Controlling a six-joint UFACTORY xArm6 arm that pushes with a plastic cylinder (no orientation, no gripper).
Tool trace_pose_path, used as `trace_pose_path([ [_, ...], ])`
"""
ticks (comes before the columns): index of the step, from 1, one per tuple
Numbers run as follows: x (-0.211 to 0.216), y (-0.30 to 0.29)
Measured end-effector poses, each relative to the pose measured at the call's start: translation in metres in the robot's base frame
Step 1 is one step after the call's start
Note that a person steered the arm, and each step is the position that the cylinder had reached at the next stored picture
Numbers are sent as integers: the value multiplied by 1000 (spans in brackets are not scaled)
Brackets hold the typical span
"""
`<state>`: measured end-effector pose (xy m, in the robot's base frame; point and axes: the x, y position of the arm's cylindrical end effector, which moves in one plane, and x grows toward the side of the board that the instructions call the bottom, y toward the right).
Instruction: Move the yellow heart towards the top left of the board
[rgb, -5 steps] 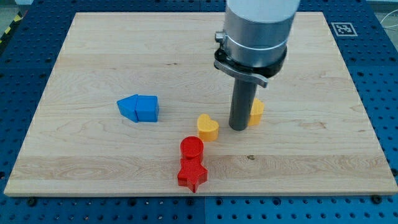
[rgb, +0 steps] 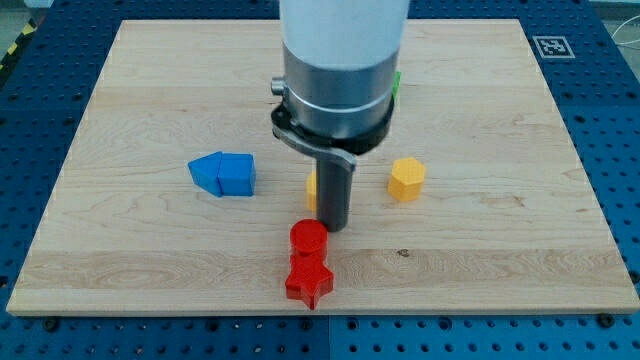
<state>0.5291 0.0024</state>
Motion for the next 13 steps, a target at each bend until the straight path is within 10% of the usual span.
trace_pose_path([
  [5,-121,-66],
  [13,-149,-30],
])
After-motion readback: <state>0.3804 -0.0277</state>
